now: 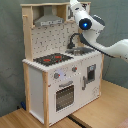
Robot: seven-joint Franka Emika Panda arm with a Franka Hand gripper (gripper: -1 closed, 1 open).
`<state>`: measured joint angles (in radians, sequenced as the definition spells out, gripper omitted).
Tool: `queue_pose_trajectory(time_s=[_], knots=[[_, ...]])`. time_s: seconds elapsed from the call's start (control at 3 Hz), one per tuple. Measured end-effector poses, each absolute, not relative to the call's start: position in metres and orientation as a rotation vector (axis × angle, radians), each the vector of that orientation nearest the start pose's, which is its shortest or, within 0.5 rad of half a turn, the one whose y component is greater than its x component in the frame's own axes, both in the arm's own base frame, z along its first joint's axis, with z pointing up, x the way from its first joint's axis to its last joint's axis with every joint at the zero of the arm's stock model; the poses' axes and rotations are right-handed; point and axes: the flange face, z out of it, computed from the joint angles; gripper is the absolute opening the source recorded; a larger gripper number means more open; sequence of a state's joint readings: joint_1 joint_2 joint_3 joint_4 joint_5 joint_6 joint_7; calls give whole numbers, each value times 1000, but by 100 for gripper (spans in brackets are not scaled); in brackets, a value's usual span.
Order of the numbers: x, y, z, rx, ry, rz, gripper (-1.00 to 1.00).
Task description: Play with the kitchen
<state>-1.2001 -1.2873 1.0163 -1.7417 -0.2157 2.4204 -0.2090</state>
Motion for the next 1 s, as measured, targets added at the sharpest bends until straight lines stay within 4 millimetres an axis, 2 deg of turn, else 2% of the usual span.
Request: queue_pose_trajectory(time_s=[1.0], knots=[[329, 412, 729, 1452, 373, 919, 100]])
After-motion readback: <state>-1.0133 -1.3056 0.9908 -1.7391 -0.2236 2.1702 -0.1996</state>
